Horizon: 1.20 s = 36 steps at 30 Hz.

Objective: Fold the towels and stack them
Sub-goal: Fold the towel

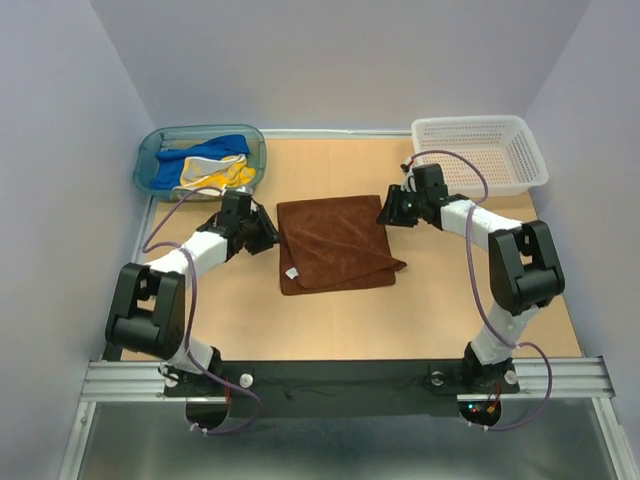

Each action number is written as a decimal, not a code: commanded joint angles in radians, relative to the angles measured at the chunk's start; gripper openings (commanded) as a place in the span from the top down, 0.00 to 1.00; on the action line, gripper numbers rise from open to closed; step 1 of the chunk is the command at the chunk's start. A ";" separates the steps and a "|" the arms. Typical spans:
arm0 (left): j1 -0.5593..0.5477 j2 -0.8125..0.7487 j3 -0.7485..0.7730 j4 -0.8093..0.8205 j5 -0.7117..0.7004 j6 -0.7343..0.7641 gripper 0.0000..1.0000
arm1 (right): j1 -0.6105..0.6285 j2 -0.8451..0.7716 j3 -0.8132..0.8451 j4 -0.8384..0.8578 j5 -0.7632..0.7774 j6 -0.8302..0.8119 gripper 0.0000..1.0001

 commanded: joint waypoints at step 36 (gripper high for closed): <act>-0.312 -0.295 -0.063 -0.068 -0.174 -0.170 0.09 | -0.053 -0.459 -0.212 0.004 0.191 0.189 0.00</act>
